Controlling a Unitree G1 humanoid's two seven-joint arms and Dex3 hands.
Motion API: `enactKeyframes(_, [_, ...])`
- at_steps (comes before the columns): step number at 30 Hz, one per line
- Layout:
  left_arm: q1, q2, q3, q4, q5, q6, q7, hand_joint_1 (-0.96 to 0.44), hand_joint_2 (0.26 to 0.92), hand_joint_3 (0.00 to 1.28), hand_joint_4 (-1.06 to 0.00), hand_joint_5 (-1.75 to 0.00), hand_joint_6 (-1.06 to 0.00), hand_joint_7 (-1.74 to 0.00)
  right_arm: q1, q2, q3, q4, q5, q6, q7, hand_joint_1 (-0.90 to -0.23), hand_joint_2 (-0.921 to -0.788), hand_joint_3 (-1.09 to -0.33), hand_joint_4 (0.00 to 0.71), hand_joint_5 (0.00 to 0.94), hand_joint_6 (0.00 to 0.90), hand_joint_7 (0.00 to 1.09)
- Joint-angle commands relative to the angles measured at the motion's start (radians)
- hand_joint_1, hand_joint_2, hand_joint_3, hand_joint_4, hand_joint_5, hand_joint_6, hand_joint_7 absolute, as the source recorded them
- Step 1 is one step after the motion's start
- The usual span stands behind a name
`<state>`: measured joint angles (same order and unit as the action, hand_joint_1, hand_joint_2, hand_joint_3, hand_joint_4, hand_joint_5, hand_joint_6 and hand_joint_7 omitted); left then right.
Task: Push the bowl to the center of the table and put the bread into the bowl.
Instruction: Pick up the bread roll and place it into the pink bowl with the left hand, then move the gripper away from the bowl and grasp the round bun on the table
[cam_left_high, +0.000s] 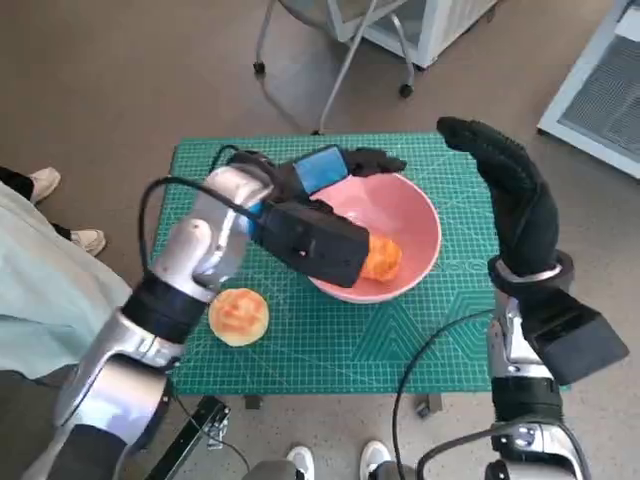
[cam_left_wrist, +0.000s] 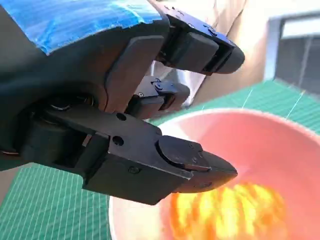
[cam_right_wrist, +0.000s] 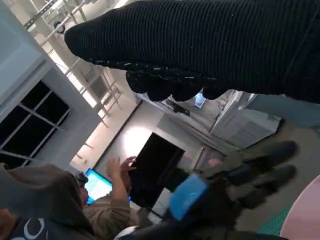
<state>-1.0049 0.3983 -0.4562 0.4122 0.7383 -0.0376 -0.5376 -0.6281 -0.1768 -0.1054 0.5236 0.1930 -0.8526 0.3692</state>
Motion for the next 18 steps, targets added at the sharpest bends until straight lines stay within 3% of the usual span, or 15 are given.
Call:
enactKeyframes(1, [0.049, 0.074, 0.075, -0.164, -0.068, -0.006, -0.049, 0.08, 0.844, 0.08, -0.29, -0.03, -0.52, -0.04, 0.027, 0.004, 0.004, -0.008, -0.004, 0.012, -0.002, -0.595, -0.921, -0.693, 0.336, 0.008, 0.056, 0.81])
enactKeyframes(10, [0.205, 0.247, 0.262, -0.521, -0.228, -0.006, -0.187, 0.09, 0.846, 0.04, -0.49, -0.04, -0.65, -0.06, 0.039, -0.002, 0.002, -0.027, 0.0, 0.013, 0.001, -0.582, -0.921, -0.698, 0.335, 0.007, 0.056, 0.81])
enactKeyframes(18, [0.33, 0.423, 0.355, -0.635, -0.333, -0.08, -0.292, 0.07, 0.804, 0.01, -0.44, -0.01, -0.62, -0.04, 0.038, -0.009, -0.001, -0.027, 0.007, 0.017, 0.008, -0.613, -0.921, -0.691, 0.336, 0.007, 0.06, 0.8])
